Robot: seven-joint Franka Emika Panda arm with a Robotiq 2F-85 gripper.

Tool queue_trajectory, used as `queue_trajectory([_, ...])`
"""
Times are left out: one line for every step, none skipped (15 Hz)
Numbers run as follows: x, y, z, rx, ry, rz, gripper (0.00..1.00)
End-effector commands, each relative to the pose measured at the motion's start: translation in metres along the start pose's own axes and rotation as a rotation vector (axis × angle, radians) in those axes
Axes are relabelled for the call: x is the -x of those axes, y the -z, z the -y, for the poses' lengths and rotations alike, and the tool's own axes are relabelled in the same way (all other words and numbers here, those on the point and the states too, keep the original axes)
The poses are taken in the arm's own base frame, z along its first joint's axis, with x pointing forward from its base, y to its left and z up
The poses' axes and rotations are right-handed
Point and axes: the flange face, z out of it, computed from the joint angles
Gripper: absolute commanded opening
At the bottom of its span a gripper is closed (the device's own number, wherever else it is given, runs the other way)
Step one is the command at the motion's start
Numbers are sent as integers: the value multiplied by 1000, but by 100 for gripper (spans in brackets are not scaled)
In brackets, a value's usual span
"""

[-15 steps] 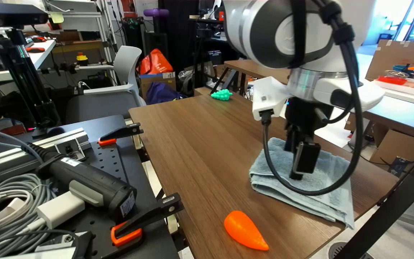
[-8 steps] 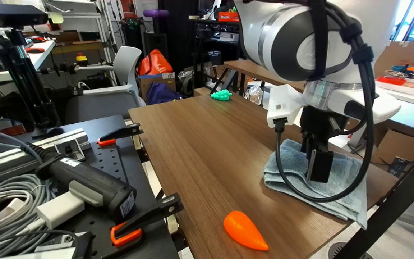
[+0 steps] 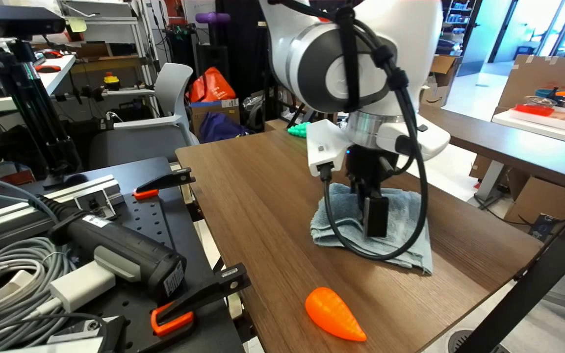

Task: Use the towel to wipe the table

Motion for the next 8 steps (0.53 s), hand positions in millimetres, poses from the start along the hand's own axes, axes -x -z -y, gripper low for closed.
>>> queue_trajectory([79,-14,-3,14,173,12,100])
queue_trajectory([96,-13,-4,10,223,5,100])
queue_trajectory([112,-10,-5,3,272,-5,100])
queue_trajectory([125,-9,-5,-7,313,-16,100])
queue_trajectory([134,-8,-5,-14,339,-33,100])
queue_trajectory([138,-10,-1,-19,350,-47,100])
queue_trajectory([137,-12,4,-29,346,-67,100])
queue_trajectory([130,-10,11,-38,326,-89,100])
